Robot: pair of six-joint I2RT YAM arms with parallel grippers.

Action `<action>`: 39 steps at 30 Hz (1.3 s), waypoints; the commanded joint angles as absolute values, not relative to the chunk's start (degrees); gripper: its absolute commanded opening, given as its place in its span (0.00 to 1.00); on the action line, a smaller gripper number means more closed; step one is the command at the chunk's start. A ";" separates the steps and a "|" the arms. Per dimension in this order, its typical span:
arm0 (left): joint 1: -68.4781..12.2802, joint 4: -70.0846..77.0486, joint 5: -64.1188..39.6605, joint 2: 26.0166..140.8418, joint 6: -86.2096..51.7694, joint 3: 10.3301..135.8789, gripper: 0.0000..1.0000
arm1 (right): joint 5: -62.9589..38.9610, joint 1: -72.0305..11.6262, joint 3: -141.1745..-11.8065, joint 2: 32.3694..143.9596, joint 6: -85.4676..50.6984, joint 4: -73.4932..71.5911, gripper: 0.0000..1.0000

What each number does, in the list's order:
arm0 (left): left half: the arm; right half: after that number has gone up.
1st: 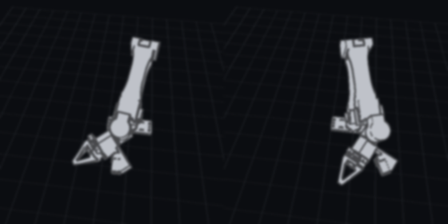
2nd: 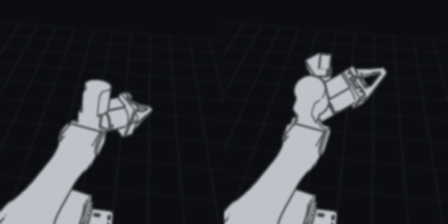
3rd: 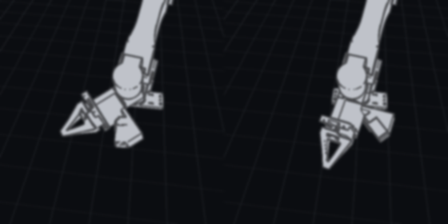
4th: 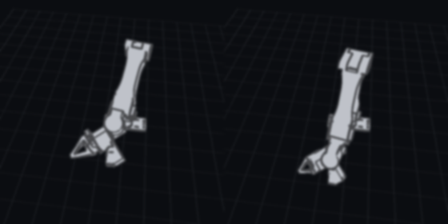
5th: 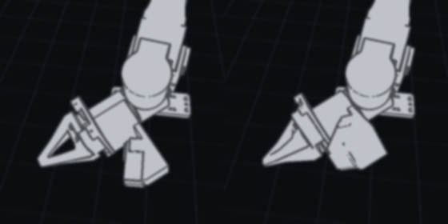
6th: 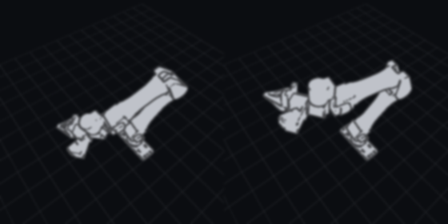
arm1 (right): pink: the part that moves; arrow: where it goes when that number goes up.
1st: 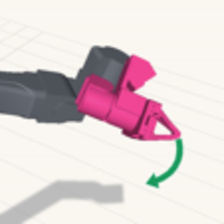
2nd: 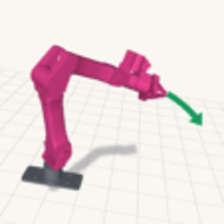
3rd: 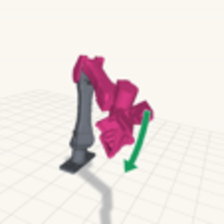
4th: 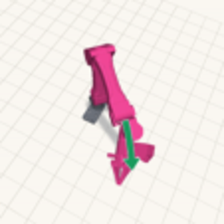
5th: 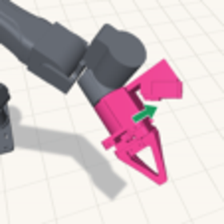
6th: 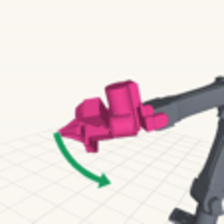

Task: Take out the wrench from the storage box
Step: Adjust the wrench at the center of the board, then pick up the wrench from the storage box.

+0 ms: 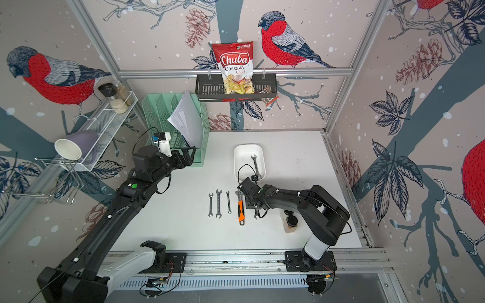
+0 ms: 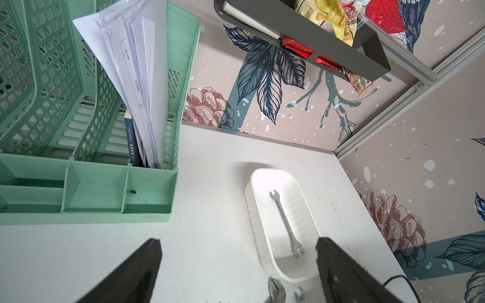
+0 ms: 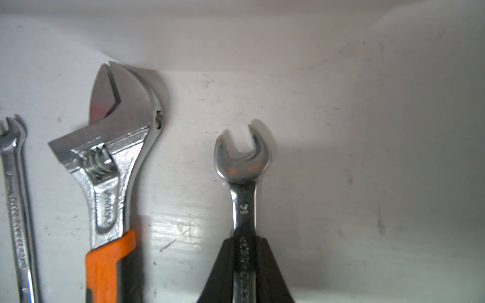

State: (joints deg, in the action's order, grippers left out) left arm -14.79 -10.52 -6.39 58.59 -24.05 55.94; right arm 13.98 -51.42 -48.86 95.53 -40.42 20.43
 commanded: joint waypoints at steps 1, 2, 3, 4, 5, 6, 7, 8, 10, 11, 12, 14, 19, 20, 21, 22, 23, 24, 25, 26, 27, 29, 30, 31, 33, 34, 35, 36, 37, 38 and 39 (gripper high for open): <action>-14.90 -8.13 -6.86 58.25 -24.25 55.88 0.96 | 14.57 -51.13 -48.73 96.71 -40.97 25.11 0.17; -14.94 -8.08 -6.79 58.27 -24.21 55.83 0.96 | 14.67 -51.08 -48.90 96.80 -40.92 25.37 0.18; -14.97 -8.17 -6.69 58.23 -24.20 55.89 0.96 | 14.68 -51.07 -49.18 96.85 -40.79 25.61 0.18; -15.06 -8.17 -6.52 58.19 -24.17 55.87 0.96 | 14.76 -51.11 -49.45 96.62 -40.74 25.86 0.20; -15.16 -8.19 -6.41 58.18 -24.17 55.87 0.96 | 14.85 -51.10 -49.56 96.34 -40.72 26.13 0.21; -15.17 -8.17 -6.34 58.18 -24.17 55.83 0.96 | 14.98 -51.11 -49.65 95.87 -40.42 26.32 0.22; -15.14 -8.18 -6.33 58.18 -24.15 55.73 0.96 | 15.09 -51.10 -49.80 95.39 -40.18 26.56 0.23; -15.20 -8.22 -6.28 58.13 -24.16 55.89 0.96 | 15.41 -51.10 -49.93 95.05 -40.06 26.94 0.25; -15.23 -8.34 -6.17 58.18 -24.07 55.93 0.96 | 15.54 -51.06 -50.14 94.58 -39.49 27.44 0.29; -15.21 -8.44 -5.94 58.12 -23.97 55.96 0.96 | 15.69 -50.97 -50.48 94.49 -39.30 27.78 0.30; -15.22 -8.43 -5.73 58.01 -23.99 55.90 0.96 | 15.96 -50.98 -50.79 94.30 -39.25 28.31 0.31; -15.27 -8.29 -5.55 57.92 -23.86 55.90 0.96 | 16.22 -50.97 -51.49 93.54 -38.98 28.97 0.32; -15.80 -8.62 -4.36 58.37 -23.58 55.89 0.96 | 15.47 -51.02 -55.48 88.04 -36.57 32.83 0.32; -16.08 -8.61 -4.04 58.57 -23.57 55.80 0.96 | 14.98 -51.06 -56.28 86.27 -35.58 33.27 0.32; -16.50 -8.61 -3.56 58.86 -23.54 55.69 0.96 | 14.72 -50.81 -57.27 84.23 -34.41 33.41 0.32; -16.88 -8.70 -3.28 59.45 -23.55 55.75 0.96 | 14.32 -50.20 -58.44 82.74 -33.07 33.27 0.32; -17.25 -8.94 -3.13 59.98 -23.49 55.94 0.96 | 13.79 -49.50 -59.55 82.01 -31.54 32.82 0.32; -17.69 -9.19 -2.96 60.78 -23.54 56.22 0.96 | 13.58 -48.39 -60.79 81.65 -29.73 32.10 0.32; -18.21 -9.44 -2.69 61.51 -23.60 56.49 0.96 | 13.15 -47.10 -62.03 82.02 -27.85 31.17 0.32; -18.48 -9.62 -2.40 62.10 -23.79 56.61 0.95 | 12.15 -45.65 -63.04 82.84 -26.27 30.37 0.32; -18.77 -9.83 -2.16 62.88 -23.95 56.85 0.95 | 10.50 -43.75 -64.30 84.61 -24.42 29.46 0.31; -19.45 -10.65 -1.61 63.90 -24.36 56.84 0.94 | 8.45 -40.69 -67.79 89.30 -21.07 29.18 0.29; -19.90 -11.04 -1.38 64.25 -24.43 58.60 0.94 | 7.72 -39.14 -69.92 92.54 -19.58 29.03 0.28; -20.56 -11.16 -0.83 64.31 -24.51 58.85 0.94 | 6.53 -37.78 -71.96 95.53 -17.91 28.28 0.28; -21.26 -10.91 -0.02 64.46 -24.87 58.67 0.95 | 4.80 -35.52 -76.07 101.16 -15.82 26.51 0.27; -21.36 -10.81 -0.08 64.76 -25.02 58.77 0.95 | 3.93 -34.53 -78.43 103.68 -15.22 26.38 0.27; -21.36 -10.79 -0.15 65.31 -25.10 59.00 0.95 | 3.46 -33.56 -81.06 106.41 -14.82 26.56 0.27; -21.43 -11.06 -0.27 66.11 -24.99 59.35 0.95 | 3.30 -32.46 -84.14 109.36 -14.51 27.08 0.27; -21.44 -11.39 -0.31 66.84 -24.95 59.69 0.95 | 3.46 -31.82 -86.24 111.58 -14.16 27.73 0.27; -21.49 -11.47 -0.35 67.75 -24.79 59.77 0.95 | 3.90 -31.35 -88.14 113.40 -13.83 28.49 0.27; -21.45 -11.30 -0.35 68.47 -24.64 59.74 0.95 | 4.20 -30.74 -90.37 115.63 -13.36 29.54 0.27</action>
